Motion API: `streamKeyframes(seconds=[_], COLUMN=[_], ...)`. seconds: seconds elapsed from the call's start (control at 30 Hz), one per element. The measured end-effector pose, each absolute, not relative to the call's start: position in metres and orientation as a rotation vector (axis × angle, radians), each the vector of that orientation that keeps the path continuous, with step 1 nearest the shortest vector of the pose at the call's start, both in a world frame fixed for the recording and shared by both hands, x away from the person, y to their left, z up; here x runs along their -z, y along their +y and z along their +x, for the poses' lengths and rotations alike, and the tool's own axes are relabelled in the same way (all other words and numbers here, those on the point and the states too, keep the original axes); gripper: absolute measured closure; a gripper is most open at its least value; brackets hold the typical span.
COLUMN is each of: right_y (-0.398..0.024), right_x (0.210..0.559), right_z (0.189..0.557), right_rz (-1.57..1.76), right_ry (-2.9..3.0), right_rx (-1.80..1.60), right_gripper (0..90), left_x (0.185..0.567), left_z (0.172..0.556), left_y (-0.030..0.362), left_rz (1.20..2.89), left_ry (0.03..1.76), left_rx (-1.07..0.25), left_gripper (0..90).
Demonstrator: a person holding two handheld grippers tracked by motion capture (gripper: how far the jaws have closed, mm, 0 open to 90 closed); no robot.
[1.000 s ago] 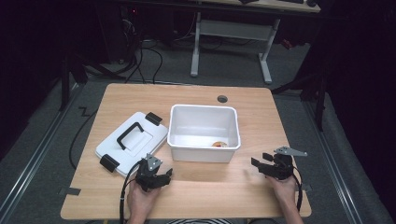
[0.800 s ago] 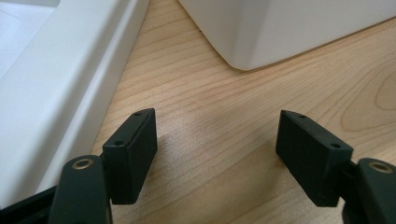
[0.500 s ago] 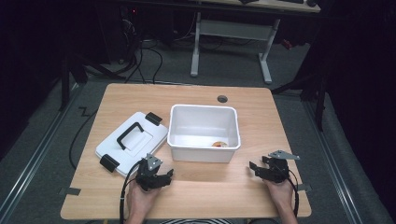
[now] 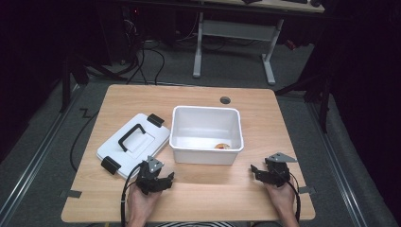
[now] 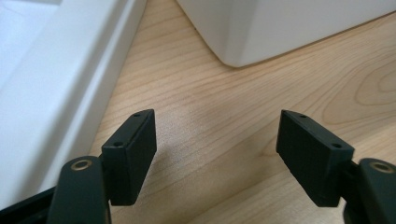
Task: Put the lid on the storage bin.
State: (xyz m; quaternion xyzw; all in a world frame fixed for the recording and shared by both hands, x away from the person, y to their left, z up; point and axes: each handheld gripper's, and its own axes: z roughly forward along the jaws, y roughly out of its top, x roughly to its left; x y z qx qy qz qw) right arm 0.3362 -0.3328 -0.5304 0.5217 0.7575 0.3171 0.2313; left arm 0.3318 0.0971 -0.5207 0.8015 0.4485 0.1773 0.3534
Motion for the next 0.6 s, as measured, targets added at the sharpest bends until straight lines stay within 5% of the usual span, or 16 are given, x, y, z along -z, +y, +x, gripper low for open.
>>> streamKeyframes(seconds=[0.6], right_y=[-0.33], right_x=[0.53], right_z=[0.333], right_rz=[1.385], right_ry=[2.092], right_rx=[-0.862], right_gripper=[30.9], left_x=[0.466], left_z=[0.337], left_y=[0.152], left_rz=[2.001], left_ry=[1.329], left_rx=[-0.434], left_gripper=[34.1])
